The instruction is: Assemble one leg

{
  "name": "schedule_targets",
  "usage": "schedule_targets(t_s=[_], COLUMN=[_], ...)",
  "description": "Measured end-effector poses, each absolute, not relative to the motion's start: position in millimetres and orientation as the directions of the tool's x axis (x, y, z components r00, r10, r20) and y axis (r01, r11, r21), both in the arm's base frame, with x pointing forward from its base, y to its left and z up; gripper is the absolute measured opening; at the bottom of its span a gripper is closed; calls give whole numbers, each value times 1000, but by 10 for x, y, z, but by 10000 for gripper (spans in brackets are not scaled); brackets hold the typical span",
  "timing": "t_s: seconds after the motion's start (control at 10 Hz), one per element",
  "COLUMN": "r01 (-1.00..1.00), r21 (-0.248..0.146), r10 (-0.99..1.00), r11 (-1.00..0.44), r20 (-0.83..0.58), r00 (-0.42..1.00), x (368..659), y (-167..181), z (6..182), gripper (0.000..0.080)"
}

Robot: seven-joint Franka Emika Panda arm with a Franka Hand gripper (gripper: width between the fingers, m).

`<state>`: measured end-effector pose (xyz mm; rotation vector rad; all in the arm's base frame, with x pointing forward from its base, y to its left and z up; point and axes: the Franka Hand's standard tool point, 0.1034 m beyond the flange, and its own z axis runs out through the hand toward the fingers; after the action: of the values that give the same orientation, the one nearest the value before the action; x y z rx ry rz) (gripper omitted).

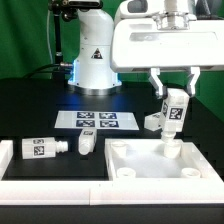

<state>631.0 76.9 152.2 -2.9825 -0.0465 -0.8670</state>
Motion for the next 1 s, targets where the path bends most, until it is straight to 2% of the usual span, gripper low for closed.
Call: schedule_targets(t_s=[0.2, 0.4, 1.0], r01=[49, 51, 77], r21=[-19, -30, -28], r10=[30, 24, 48], r11=[-999, -998, -997], r20=[570, 582, 562], r00=[821, 813, 826], x=[6430, 6455, 6383], y=[889, 994, 1159], z=[1331, 1262, 1089], gripper=[288, 288, 288])
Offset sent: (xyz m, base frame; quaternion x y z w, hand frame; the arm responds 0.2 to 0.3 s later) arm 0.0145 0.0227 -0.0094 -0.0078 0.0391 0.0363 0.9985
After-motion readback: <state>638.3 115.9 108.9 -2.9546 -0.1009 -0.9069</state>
